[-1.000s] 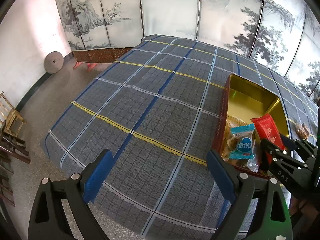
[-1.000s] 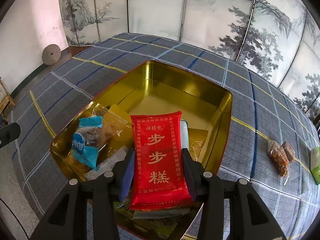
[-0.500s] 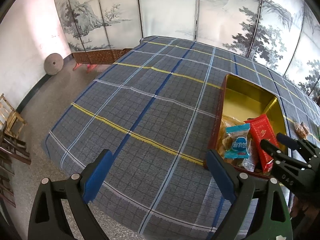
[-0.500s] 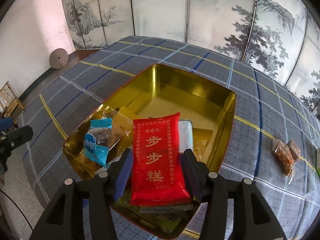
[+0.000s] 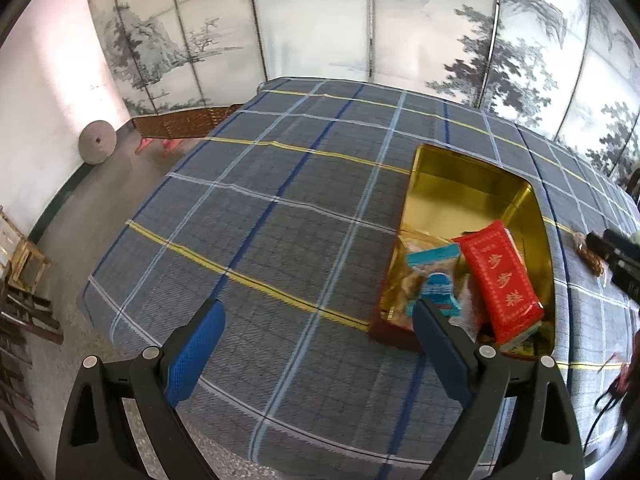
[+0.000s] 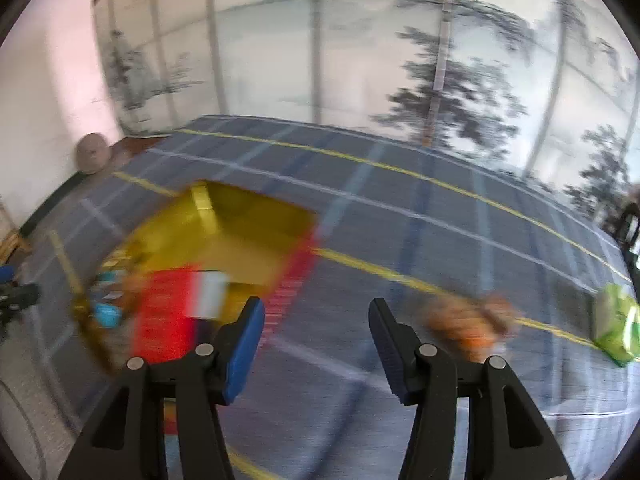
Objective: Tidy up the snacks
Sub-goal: 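Move the right gripper to the small brown pastry box and grasp it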
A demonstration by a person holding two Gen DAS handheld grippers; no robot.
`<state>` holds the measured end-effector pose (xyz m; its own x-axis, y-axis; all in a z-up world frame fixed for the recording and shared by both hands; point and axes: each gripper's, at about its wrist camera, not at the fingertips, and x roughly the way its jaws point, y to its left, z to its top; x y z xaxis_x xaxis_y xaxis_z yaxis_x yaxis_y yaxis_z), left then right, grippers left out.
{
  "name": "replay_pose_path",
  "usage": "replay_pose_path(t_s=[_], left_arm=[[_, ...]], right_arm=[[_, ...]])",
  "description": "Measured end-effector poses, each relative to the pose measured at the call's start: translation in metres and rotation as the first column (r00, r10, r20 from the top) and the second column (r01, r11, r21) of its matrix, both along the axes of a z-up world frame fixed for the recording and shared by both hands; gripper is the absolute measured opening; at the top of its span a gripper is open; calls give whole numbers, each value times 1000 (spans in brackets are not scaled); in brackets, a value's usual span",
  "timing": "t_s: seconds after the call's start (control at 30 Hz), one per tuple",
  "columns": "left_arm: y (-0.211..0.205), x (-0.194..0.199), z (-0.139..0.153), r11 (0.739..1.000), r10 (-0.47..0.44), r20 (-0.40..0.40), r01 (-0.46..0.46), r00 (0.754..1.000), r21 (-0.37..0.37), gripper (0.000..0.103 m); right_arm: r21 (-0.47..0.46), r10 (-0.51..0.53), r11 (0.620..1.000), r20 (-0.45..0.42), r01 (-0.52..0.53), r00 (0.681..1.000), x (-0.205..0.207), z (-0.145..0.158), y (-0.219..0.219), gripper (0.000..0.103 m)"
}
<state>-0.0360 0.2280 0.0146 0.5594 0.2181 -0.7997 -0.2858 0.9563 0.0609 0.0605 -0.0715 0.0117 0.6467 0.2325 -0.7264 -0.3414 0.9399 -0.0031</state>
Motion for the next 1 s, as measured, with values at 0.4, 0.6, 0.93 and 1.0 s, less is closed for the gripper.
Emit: replay_pose_path(t_s=[0.4, 0.6, 0.93, 1.0], left_arm=[[-36, 25, 0, 999, -39, -36, 40, 999, 29, 94], [-50, 38, -4, 997, -47, -70, 51, 996, 58, 94], [-65, 53, -4, 994, -58, -93, 66, 994, 85, 94], [-68, 56, -6, 993, -62, -101, 71, 993, 90, 94]], right_arm=[[-172, -31, 985, -40, 23, 999, 66, -35, -125, 55], [-116, 53, 991, -102, -65, 993, 90, -50, -148, 55], [-45, 187, 980, -151, -196, 971, 109, -65, -145, 39], [-22, 198, 979, -164, -205, 966, 111, -68, -143, 36]])
